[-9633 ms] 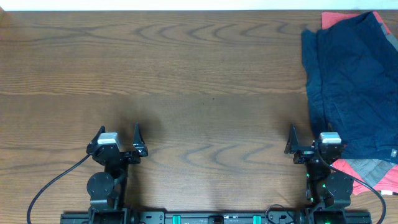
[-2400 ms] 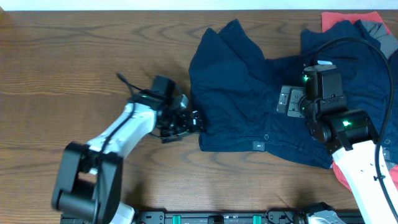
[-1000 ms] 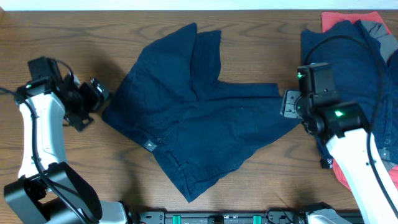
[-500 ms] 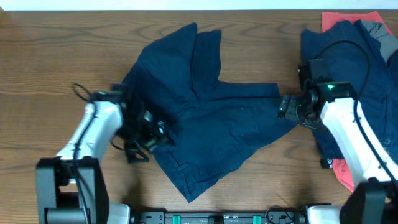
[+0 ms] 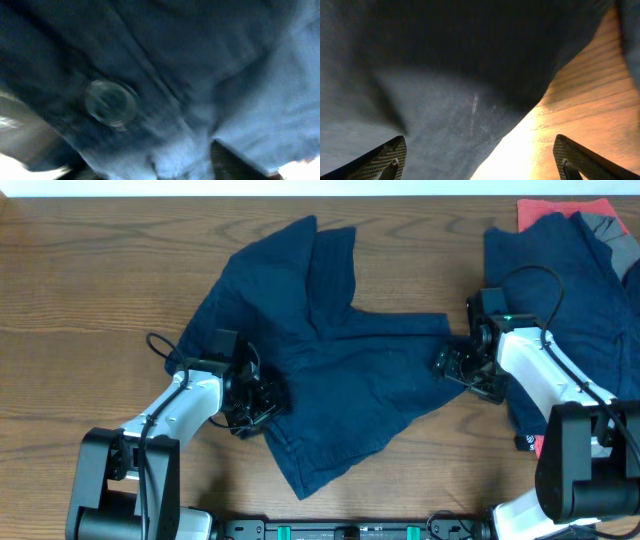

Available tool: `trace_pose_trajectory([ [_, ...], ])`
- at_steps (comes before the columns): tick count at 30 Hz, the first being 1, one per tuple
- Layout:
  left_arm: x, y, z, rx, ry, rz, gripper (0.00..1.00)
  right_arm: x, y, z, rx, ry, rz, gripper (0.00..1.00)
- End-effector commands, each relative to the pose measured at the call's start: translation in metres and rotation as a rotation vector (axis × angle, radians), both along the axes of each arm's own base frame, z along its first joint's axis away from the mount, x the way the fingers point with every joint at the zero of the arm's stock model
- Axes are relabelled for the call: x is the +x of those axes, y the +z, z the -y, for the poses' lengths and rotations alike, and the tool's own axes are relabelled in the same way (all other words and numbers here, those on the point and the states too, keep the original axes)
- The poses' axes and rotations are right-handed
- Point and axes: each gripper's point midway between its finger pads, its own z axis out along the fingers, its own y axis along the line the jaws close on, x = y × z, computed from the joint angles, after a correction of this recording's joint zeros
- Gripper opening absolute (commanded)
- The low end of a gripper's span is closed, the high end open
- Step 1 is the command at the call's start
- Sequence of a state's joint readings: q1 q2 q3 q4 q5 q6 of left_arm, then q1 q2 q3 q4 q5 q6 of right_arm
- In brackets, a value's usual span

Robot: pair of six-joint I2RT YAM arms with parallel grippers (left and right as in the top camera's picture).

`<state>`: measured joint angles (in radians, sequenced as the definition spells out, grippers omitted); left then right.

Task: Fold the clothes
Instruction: 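Grasp the left edge of the navy shorts with the left gripper, then grasp the right leg corner with the right gripper and stretch the shorts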

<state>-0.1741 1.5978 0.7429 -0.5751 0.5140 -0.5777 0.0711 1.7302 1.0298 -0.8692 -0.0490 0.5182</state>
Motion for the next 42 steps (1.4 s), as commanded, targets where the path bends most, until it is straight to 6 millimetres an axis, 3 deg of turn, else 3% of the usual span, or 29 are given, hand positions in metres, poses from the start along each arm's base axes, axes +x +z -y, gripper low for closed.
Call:
trace_pose_trajectory([
  [1,0.006,-0.015,-0.020,0.126,0.013,0.030,0.13,-0.002,-0.003,-0.001,0.015,-0.027,-0.009,0.92],
  [2,0.010,-0.016,-0.023,0.136,0.020,0.042,0.06,-0.001,-0.002,-0.001,0.015,-0.027,-0.006,0.91],
  [5,0.021,-0.017,-0.038,0.184,0.056,0.078,0.06,-0.001,-0.001,0.000,0.015,-0.028,-0.003,0.91],
  [7,0.038,-0.013,-0.058,0.229,0.103,0.116,0.06,-0.001,-0.001,0.000,0.016,-0.029,-0.002,0.91],
  [13,0.092,0.026,-0.108,0.241,0.189,0.251,0.06,0.000,0.001,-0.011,0.076,0.019,0.002,0.94],
  [14,0.097,0.033,-0.115,0.244,0.194,0.261,0.10,0.000,0.001,-0.016,0.105,0.043,0.004,0.95],
  [16,0.101,0.047,-0.126,0.252,0.189,0.259,0.61,-0.001,0.003,-0.025,0.161,0.089,0.006,0.97],
  [17,0.098,0.051,-0.128,0.254,0.178,0.242,0.85,-0.002,0.004,-0.028,0.178,0.105,0.008,0.97],
  [18,0.089,0.055,-0.128,0.254,0.164,0.204,0.98,-0.002,0.006,-0.030,0.193,0.130,0.012,0.97],
  [22,0.033,0.060,-0.118,0.220,0.129,-0.039,0.98,0.001,0.018,-0.031,0.184,0.263,0.073,0.99],
  [26,-0.020,0.070,-0.108,0.191,0.110,-0.265,0.98,0.010,0.047,-0.026,0.131,0.382,0.196,0.99],
  [30,-0.039,0.076,-0.105,0.191,0.120,-0.287,0.98,0.004,0.071,0.005,-0.083,0.322,0.226,0.99],
  [33,-0.051,0.082,-0.103,0.199,0.185,-0.272,0.98,-0.004,0.083,0.011,-0.142,0.309,0.234,0.99],
  [36,-0.057,0.083,-0.097,0.186,0.322,-0.234,0.98,-0.003,0.087,0.001,-0.146,0.442,0.258,0.99],
  [39,-0.058,0.077,-0.090,0.144,0.467,-0.179,0.99,-0.004,0.086,-0.029,-0.050,0.547,0.282,0.99],
  [42,-0.060,0.064,-0.086,0.119,0.579,-0.157,0.97,-0.008,0.085,-0.043,0.009,0.413,0.265,0.99],
])
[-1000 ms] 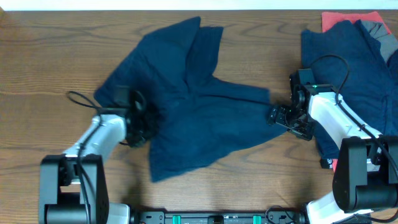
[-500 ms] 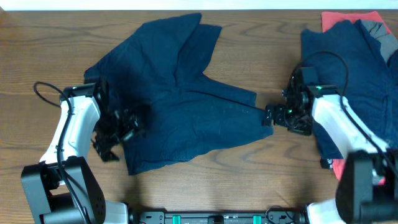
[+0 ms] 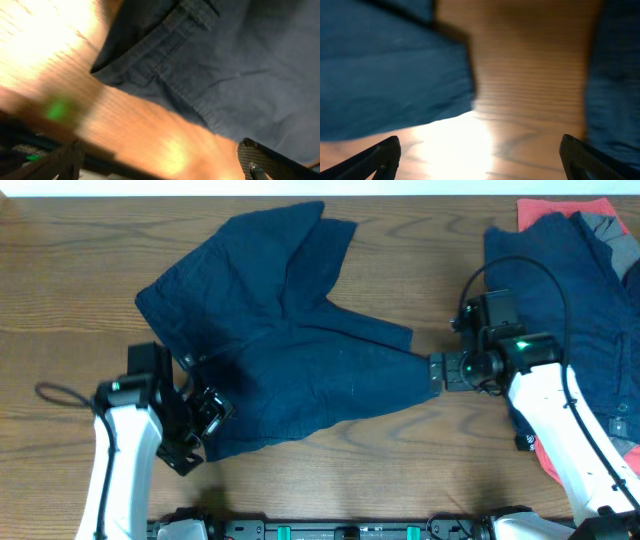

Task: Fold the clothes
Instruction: 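Grasp the right leg corner with the right gripper and stretch the shorts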

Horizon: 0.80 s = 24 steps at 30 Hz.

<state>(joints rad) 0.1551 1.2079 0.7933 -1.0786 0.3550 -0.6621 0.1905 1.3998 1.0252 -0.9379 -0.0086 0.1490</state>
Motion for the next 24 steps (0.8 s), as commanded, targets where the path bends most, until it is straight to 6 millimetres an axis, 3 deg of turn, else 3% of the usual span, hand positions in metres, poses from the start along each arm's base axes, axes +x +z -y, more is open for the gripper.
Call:
trace_pose_trajectory([
  [1,-0.011,-0.016,0.011,-0.053,0.198,-0.040,0.95,-0.006,-0.002,-0.016,0.087,-0.156,-0.043,0.99],
  [5,-0.015,-0.038,0.028,-0.134,0.212,-0.030,0.91,-0.026,-0.006,-0.009,0.134,-0.577,-0.144,0.99],
  [8,-0.014,-0.051,0.031,-0.139,0.221,-0.021,0.91,-0.033,-0.010,-0.011,0.175,-0.796,-0.187,0.98],
  [13,-0.011,-0.061,0.020,-0.075,0.233,0.000,0.90,-0.035,-0.024,-0.020,0.239,-0.863,-0.215,0.99],
  [19,-0.013,-0.068,0.003,0.030,0.295,-0.018,0.90,-0.052,-0.060,-0.018,0.246,-0.965,-0.254,0.92],
  [24,-0.012,-0.072,-0.008,0.085,0.348,-0.012,0.82,-0.052,-0.078,-0.019,0.276,-0.956,-0.229,0.90],
])
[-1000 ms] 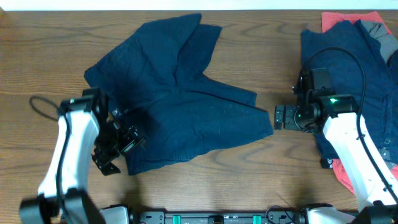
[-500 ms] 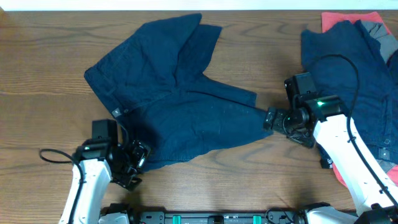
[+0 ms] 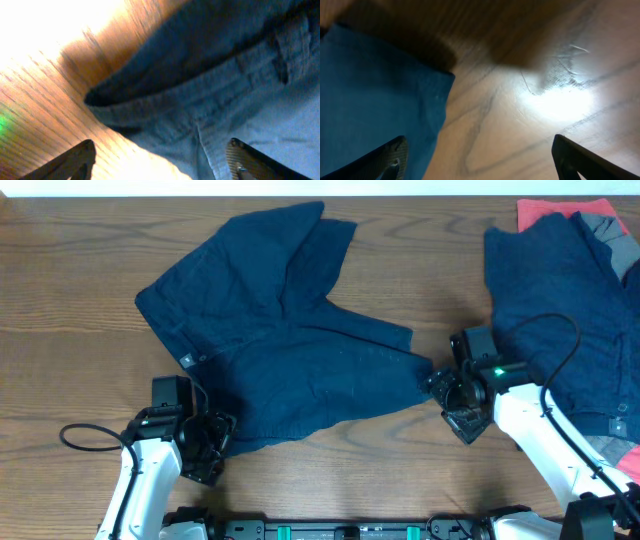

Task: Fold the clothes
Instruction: 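Grasp the right leg corner with the right gripper and stretch the shorts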

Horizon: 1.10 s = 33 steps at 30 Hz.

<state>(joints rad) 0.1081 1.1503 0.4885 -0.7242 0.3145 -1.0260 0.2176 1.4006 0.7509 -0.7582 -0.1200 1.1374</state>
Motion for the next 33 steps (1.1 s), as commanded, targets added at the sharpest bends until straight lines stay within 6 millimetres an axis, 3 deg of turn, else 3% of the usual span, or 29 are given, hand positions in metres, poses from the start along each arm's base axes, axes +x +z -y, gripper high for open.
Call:
trace_pose_trajectory([
  [1,-0.002,-0.007,-0.011,0.063,0.045,-0.015,0.78,-0.006,-0.011,-0.002,0.012,-0.037,-0.017,0.90],
  [7,0.006,-0.011,-0.017,0.097,0.051,0.025,0.66,-0.005,-0.021,-0.002,0.020,-0.036,0.014,0.90],
  [10,0.007,-0.011,-0.017,0.097,0.051,0.030,0.50,-0.007,-0.025,-0.001,0.019,-0.038,0.014,0.90],
  [16,0.001,-0.014,-0.016,0.095,0.049,0.008,0.08,-0.004,-0.028,-0.001,0.023,-0.058,0.028,0.90],
  [17,0.000,-0.014,-0.016,0.095,0.048,0.004,0.06,-0.002,-0.028,-0.002,0.025,-0.058,0.036,0.89],
  [29,-0.027,-0.016,-0.013,0.091,-0.030,-0.093,0.06,0.012,-0.043,-0.006,0.018,-0.061,0.052,0.74],
  [30,-0.029,-0.016,-0.013,0.091,-0.042,-0.096,0.06,0.013,-0.046,-0.008,0.018,-0.056,0.054,0.68],
  [33,-0.034,-0.016,-0.013,0.088,-0.048,-0.118,0.06,0.019,-0.052,-0.013,0.023,-0.042,0.068,0.38],
])
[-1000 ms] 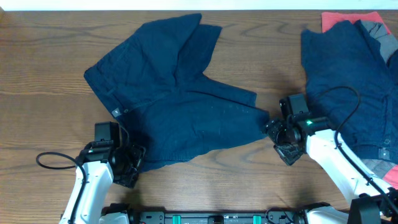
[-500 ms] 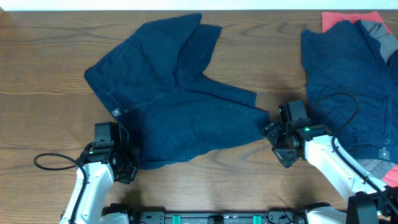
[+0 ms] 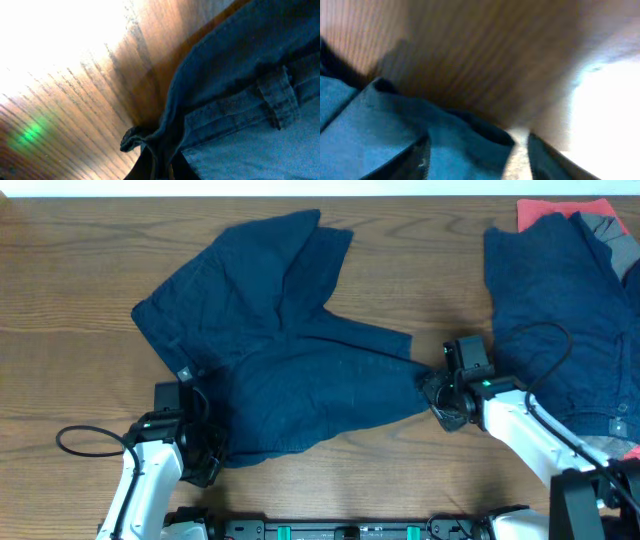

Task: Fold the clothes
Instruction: 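Grasp the right leg corner with the right gripper and stretch the shorts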

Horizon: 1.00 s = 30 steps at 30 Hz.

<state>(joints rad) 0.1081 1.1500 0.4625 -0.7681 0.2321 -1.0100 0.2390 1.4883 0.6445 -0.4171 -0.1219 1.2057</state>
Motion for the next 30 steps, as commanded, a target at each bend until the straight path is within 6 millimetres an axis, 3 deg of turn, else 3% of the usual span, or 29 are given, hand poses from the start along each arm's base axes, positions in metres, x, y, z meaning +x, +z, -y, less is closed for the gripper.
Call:
trace_pose_trajectory([
  [1,-0.015,-0.006,-0.001,0.011,-0.040,-0.050,0.06,-0.012,-0.021,-0.002,-0.020,0.006,-0.062,0.21],
  [2,-0.016,-0.006,0.000,0.010,-0.052,-0.053,0.06,-0.012,-0.022,-0.002,-0.021,0.007,-0.062,0.01],
  [6,-0.011,-0.001,0.011,-0.057,-0.164,-0.009,0.06,-0.010,-0.018,0.000,-0.021,0.024,-0.049,0.01],
  [9,-0.005,0.014,0.027,-0.147,-0.286,0.042,0.06,-0.006,-0.004,0.007,-0.020,0.063,-0.017,0.01],
  [12,-0.007,0.032,0.032,-0.186,-0.374,0.040,0.06,0.002,0.025,0.026,-0.040,0.076,0.040,0.01],
  [19,-0.011,0.084,0.033,-0.185,-0.511,0.068,0.06,0.020,0.126,0.067,-0.177,0.189,0.247,0.01],
  [26,-0.019,0.140,0.034,-0.148,-0.561,0.170,0.06,0.024,0.202,0.075,-0.285,0.326,0.316,0.01],
  [30,-0.020,0.167,0.034,-0.113,-0.560,0.256,0.06,0.048,0.240,0.069,-0.328,0.393,0.450,0.01],
])
